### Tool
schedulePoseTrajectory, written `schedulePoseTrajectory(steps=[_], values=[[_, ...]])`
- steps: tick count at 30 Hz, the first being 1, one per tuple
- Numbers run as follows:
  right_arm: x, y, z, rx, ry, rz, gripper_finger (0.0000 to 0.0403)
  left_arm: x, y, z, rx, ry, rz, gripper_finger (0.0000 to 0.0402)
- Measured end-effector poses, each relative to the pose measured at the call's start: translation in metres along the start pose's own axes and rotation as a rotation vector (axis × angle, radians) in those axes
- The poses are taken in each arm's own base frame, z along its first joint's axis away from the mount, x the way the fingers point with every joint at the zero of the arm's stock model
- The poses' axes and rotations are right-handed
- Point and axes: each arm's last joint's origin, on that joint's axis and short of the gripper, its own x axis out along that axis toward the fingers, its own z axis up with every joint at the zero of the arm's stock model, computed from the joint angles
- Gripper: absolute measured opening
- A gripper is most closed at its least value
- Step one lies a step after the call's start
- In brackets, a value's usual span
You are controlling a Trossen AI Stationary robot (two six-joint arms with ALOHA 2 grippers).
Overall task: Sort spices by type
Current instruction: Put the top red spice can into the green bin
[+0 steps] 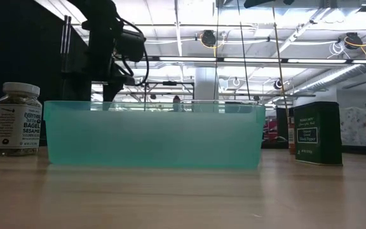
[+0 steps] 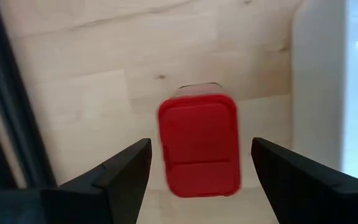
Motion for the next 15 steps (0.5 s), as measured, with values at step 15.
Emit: schedulePoseTrajectory(steps=[15], values=[[0.0002,0.0007,-0.0002,0.0,0.005,0.026,0.0,-0.0002,0.0004,0.0006,-0.009,-0.017,0.011,0.0283]])
